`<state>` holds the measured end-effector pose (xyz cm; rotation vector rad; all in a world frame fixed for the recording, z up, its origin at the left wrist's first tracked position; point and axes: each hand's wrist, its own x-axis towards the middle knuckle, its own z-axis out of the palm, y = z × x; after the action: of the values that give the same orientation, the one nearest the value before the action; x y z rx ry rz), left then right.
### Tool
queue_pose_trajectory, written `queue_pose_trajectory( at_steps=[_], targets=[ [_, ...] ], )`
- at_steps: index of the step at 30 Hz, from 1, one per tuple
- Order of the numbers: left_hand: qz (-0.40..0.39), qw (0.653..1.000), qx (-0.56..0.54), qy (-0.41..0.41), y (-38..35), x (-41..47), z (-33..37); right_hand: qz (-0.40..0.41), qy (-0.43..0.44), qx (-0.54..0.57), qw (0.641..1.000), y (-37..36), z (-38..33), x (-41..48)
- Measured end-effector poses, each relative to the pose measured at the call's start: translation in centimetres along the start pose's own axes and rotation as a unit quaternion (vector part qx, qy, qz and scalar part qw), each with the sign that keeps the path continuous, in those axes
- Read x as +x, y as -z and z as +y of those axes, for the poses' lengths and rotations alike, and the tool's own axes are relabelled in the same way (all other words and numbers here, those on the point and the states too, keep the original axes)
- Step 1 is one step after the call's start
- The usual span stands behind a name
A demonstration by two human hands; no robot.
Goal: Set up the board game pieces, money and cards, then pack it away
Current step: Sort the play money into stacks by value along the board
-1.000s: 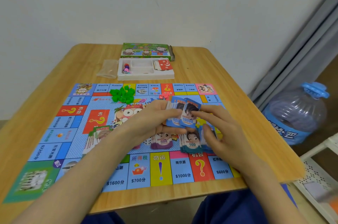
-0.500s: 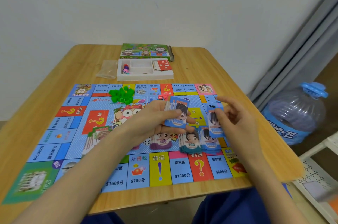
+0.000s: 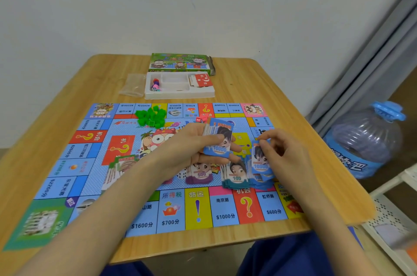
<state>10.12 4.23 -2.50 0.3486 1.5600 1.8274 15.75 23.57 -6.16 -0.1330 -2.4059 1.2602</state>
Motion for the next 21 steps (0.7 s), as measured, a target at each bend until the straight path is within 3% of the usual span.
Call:
queue_pose_trajectory(
  at_steps=[10, 21],
  targets=[
    [-0.001, 1.0, 0.007, -0.005, 0.05, 0.01, 0.02, -0.02, -0.008, 0.006, 1.0, 0.07, -0.16, -0.1],
    [-0.003, 1.0, 0.005, -0.008, 0.11, 0.05, 0.0, -0.083, 0.023, -0.126, 0.988, -0.14, 0.28, -0.33]
  ],
)
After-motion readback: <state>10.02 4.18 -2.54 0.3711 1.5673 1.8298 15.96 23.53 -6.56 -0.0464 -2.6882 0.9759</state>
